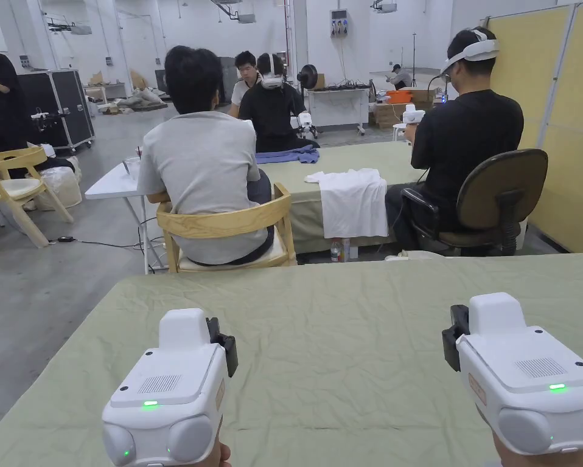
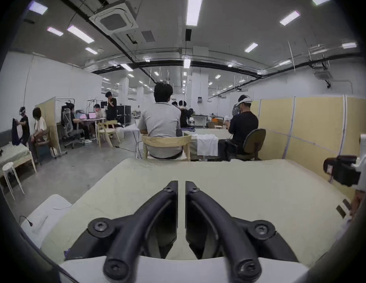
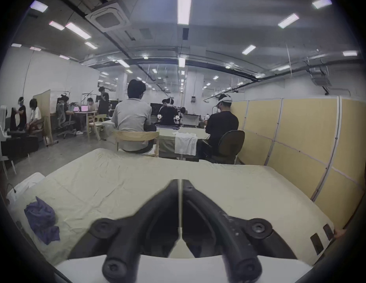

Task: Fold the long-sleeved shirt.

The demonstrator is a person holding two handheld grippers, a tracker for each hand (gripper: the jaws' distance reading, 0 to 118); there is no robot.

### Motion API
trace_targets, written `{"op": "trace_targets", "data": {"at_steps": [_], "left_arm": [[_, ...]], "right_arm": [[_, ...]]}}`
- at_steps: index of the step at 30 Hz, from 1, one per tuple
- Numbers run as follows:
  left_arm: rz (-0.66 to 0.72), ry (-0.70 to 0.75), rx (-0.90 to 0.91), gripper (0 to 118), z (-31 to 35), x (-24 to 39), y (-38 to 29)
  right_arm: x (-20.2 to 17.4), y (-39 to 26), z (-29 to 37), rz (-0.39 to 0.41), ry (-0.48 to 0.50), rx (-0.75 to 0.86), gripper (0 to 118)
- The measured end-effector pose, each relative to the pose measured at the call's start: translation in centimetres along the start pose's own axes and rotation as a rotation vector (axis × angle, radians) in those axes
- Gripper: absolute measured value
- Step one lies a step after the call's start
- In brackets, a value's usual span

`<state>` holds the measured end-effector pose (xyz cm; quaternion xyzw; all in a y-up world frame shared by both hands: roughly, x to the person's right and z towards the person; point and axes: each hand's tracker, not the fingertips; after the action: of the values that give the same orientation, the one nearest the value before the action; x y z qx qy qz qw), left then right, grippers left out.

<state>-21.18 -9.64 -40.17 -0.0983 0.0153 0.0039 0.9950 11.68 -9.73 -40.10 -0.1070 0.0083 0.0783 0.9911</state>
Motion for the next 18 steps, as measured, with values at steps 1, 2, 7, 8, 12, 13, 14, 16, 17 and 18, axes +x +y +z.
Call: {"op": "trace_targets", "data": {"at_steps": [1, 2, 7, 8, 12, 13, 14, 16, 17, 18], "left_arm": [[0.001, 0.004, 0.009, 2, 0.1, 0.1, -0.2], [0.017, 0.016, 0.019, 2, 0.2, 0.0, -0.3], [0.081, -0.016, -0.005, 2, 0.0, -0.6, -0.2], [0.069, -0.009, -0.015, 2, 0.0, -0.6, -0.3], [0.029, -0.010, -0.035, 2, 0.2, -0.5, -0.9], [0.016, -0.007, -0.037, 2, 0.3, -0.5, -1.1], [0.016, 0.000, -0.039, 2, 0.4, -0.6, -1.2], [0.035, 0.003, -0.041, 2, 0.5, -1.5, -1.6], [0.055, 0.006, -0.040, 2, 0.8, -2.0, -1.7], [0.064, 0.017, -0.040, 2, 1.1, -2.5, -1.9]], "right_arm": [[-0.3, -0.1, 0.0, -0.001, -0.026, 0.005, 2], [-0.3, -0.2, 0.0, -0.010, -0.038, 0.013, 2], [1.1, -0.4, 0.1, -0.169, 0.025, 0.000, 2], [1.2, -0.5, 0.1, -0.186, 0.013, 0.014, 2], [1.2, -0.3, 0.4, -0.127, -0.002, 0.003, 2], [1.1, -0.4, 0.5, -0.129, 0.004, 0.003, 2], [1.0, -0.4, 0.5, -0.134, 0.016, 0.000, 2], [0.2, -0.5, 0.4, -0.128, 0.039, 0.005, 2], [-0.4, -0.5, 0.3, -0.115, 0.054, 0.004, 2], [-1.1, -0.5, 0.2, -0.099, 0.066, -0.001, 2]]}}
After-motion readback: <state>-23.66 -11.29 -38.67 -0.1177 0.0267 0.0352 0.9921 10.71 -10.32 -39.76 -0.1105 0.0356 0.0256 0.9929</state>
